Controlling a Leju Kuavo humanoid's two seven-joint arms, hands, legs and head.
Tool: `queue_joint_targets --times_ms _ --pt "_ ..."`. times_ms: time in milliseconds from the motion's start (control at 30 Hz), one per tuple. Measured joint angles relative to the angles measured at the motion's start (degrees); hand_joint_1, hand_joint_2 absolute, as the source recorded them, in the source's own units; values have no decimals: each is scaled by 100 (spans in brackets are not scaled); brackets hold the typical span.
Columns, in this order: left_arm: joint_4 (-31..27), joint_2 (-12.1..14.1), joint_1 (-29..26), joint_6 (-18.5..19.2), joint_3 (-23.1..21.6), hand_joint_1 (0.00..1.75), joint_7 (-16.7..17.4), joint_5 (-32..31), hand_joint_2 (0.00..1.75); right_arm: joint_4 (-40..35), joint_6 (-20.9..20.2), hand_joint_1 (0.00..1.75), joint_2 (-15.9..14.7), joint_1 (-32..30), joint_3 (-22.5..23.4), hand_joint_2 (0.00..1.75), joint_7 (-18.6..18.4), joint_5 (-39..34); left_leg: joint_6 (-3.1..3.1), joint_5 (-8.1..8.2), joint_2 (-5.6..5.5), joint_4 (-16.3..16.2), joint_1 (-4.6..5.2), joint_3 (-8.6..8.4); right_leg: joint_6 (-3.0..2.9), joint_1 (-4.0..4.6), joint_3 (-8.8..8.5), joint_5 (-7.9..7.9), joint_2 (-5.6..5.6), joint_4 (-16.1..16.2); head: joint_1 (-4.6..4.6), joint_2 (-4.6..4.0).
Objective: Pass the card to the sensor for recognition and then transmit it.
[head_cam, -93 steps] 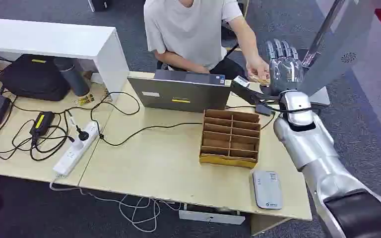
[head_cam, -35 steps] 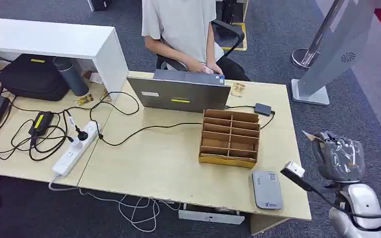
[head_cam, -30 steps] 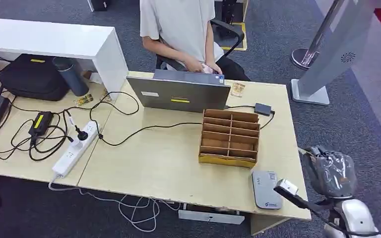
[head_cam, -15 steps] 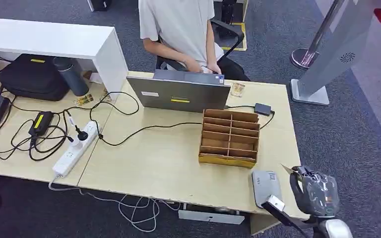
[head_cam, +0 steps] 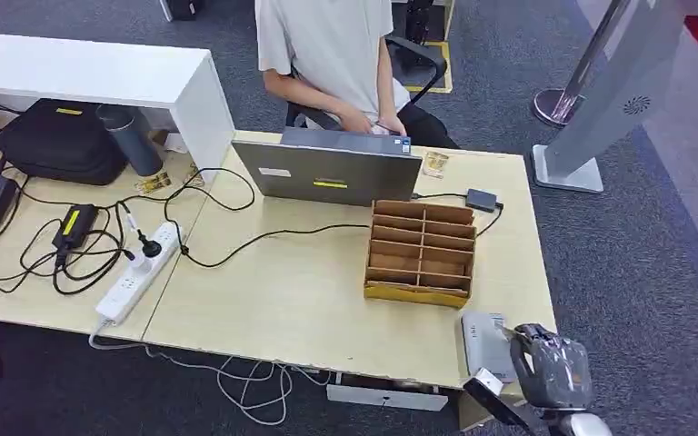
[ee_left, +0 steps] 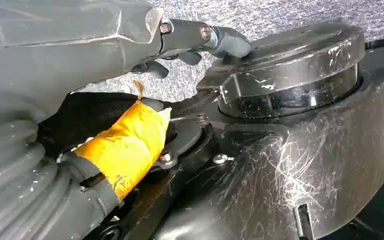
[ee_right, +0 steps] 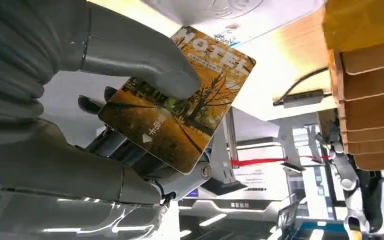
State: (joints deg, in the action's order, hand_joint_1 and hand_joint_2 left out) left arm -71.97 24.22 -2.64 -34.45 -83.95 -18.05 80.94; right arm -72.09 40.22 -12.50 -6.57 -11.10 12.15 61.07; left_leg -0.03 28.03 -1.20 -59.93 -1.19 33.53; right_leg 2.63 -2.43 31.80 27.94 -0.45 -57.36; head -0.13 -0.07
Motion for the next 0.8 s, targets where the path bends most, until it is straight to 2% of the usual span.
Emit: queue_joint_targets --times_ms 367,467,500,567,600,633,667,733,767,800 --pt "-26 20 -1 -33 0 0 -9 -66 175 385 17 175 236 219 0 175 175 76 -3 2 12 0 0 -10 -1 0 2 -2 8 0 0 0" --pt "11 -61 -7 -369 0 0 -235 -195 175 259 24 175 238 204 2 175 -28 200 -3 2 13 -1 1 -16 0 -1 3 -5 11 1 0 0" --pt "158 -145 -33 -450 11 0 -395 -377 175 165 24 175 241 167 11 175 -161 305 -3 2 13 -1 4 -20 1 -3 3 -5 14 1 0 0" --pt "486 -331 -101 -496 83 0 -496 -817 175 -11 22 175 249 47 42 175 -298 440 -3 2 12 -1 14 -25 2 -14 2 -5 15 2 0 0" --pt "787 -545 -161 -518 226 0 -319 -1305 175 -193 17 175 260 -66 65 175 -393 526 -1 1 7 -1 20 -16 2 -17 4 -4 14 1 -11 0" --pt "956 -632 -312 -518 478 0 33 -2010 175 -372 -9 175 262 -164 74 175 -481 608 -1 2 5 0 20 -10 4 -17 -4 -3 15 -4 9 0" --pt "858 -717 -582 -518 968 0 783 -3191 175 -549 -79 175 271 -190 72 175 -584 673 -1 6 22 0 21 -8 3 -18 0 -4 32 -5 7 0" --pt "557 -726 -958 -518 1881 0 2600 -5813 175 -802 -131 175 278 -147 68 175 -634 728 -1 7 38 7 24 -3 4 -24 8 -5 48 -7 0 0" --pt "491 -776 -1065 -522 2114 0 3195 -7049 175 -903 -157 175 276 -92 68 175 -643 732 -1 7 35 7 20 -8 4 -20 9 -5 45 -7 9 0" --pt "457 -791 -1145 -529 2236 0 3542 -8043 175 -981 -192 175 276 -16 66 175 -643 734 -1 7 36 6 16 -7 4 -17 7 -5 44 -6 15 0"
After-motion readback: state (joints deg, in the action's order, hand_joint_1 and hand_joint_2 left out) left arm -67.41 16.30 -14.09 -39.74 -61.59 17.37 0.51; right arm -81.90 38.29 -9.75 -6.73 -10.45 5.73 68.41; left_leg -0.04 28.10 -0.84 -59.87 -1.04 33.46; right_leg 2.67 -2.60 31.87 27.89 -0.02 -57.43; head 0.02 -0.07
